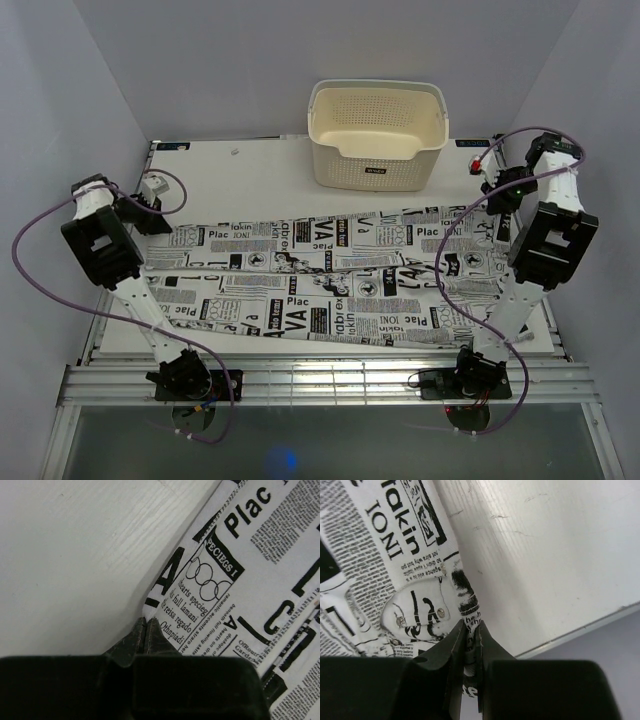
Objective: Fold and stack the trousers
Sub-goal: Fold the trousers
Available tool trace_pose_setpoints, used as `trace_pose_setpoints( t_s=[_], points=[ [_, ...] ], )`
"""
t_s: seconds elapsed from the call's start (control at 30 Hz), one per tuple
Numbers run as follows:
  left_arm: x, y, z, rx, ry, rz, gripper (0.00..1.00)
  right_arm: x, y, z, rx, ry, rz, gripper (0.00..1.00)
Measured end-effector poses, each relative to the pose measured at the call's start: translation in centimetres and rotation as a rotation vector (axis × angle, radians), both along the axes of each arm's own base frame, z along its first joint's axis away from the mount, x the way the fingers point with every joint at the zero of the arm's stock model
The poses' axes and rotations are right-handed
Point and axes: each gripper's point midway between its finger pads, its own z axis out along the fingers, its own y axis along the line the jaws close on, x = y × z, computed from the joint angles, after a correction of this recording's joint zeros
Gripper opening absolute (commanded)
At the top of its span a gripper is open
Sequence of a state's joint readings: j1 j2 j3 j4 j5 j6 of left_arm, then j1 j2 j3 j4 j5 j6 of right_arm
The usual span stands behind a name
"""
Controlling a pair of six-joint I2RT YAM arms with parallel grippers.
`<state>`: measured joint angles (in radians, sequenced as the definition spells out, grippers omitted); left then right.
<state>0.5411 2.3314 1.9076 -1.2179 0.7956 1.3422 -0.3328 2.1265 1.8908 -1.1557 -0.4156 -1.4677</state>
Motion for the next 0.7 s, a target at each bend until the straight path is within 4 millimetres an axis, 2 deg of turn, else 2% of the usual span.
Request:
trace_pose_setpoints(
  t_s=[0.1, 0.2, 0.27, 0.37, 0.5, 0.57, 0.7],
  points=[
    [-0.7, -0.4, 2.1, 0.014, -0.049, 0.017, 0.00, -1.0, 0.2, 3.1, 0.010, -0.061, -0.003, 0.08],
    [-0.8, -0.6, 5.5, 0.038, -0.138, 0.024, 0.00, -2.8, 0.4, 5.7, 0.005, -0.117, 0.010, 0.08],
    [-1.2, -0.9, 7.8, 0.047, -0.198, 0.027, 0.00, -4.6, 0.5, 6.5, 0.002, -0.133, 0.020, 0.08],
    [-3.0, -1.2, 9.8, 0.055, -0.253, 0.034, 0.00, -7.5, 0.2, 6.5, -0.003, -0.140, 0.027, 0.08],
    [-7.1, -0.6, 10.3, 0.057, -0.268, 0.067, 0.00, -11.7, -0.8, 5.8, -0.015, -0.139, 0.030, 0.08],
    [-9.5, -0.2, 9.6, 0.055, -0.258, 0.088, 0.00, -14.1, -1.3, 5.5, -0.028, -0.152, 0.039, 0.08],
    [-15.1, -0.3, 7.0, 0.035, -0.192, 0.127, 0.00, -19.4, -1.4, 4.5, -0.076, -0.165, 0.036, 0.08]
  ],
)
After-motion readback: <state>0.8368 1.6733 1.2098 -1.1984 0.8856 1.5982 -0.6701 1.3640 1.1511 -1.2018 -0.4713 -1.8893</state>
